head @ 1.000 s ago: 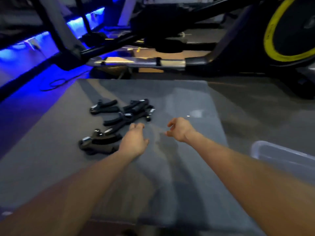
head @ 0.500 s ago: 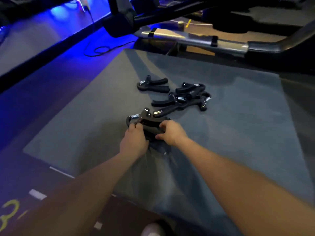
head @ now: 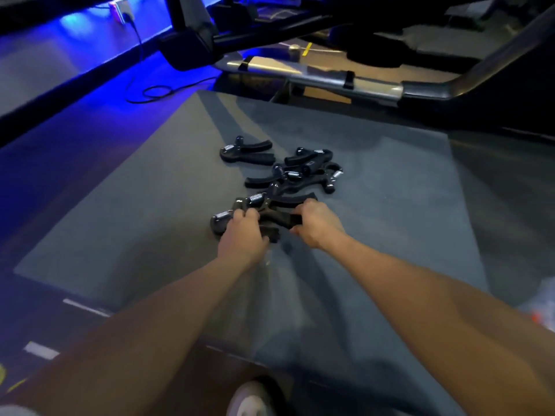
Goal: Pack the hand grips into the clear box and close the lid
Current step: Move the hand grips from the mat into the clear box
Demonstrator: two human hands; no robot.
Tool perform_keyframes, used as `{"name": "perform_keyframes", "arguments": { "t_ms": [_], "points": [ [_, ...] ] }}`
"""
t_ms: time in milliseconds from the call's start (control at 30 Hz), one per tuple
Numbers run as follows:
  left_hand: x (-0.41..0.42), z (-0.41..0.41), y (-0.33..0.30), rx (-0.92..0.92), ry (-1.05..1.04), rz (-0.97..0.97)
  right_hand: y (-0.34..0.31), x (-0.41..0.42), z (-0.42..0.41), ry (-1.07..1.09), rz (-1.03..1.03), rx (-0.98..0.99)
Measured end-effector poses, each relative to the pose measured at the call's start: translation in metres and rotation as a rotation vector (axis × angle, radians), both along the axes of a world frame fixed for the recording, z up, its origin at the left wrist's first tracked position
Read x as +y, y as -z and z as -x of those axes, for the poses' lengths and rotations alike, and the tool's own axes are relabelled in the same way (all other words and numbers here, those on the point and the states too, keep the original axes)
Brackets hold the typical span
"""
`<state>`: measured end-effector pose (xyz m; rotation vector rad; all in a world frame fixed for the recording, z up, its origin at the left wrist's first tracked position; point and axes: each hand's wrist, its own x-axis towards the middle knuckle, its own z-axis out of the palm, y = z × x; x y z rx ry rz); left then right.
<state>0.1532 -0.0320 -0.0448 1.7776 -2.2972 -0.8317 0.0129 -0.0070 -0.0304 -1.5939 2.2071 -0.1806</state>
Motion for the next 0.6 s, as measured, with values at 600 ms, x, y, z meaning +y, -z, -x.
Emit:
{"name": "perform_keyframes", "arguments": {
  "t_ms": [600],
  "points": [
    [0.194, 0.269, -0.038, 0.094, 0.640, 0.097, -0.058, 0.276, 0.240, 0.679, 0.060, -0.039]
  ]
}}
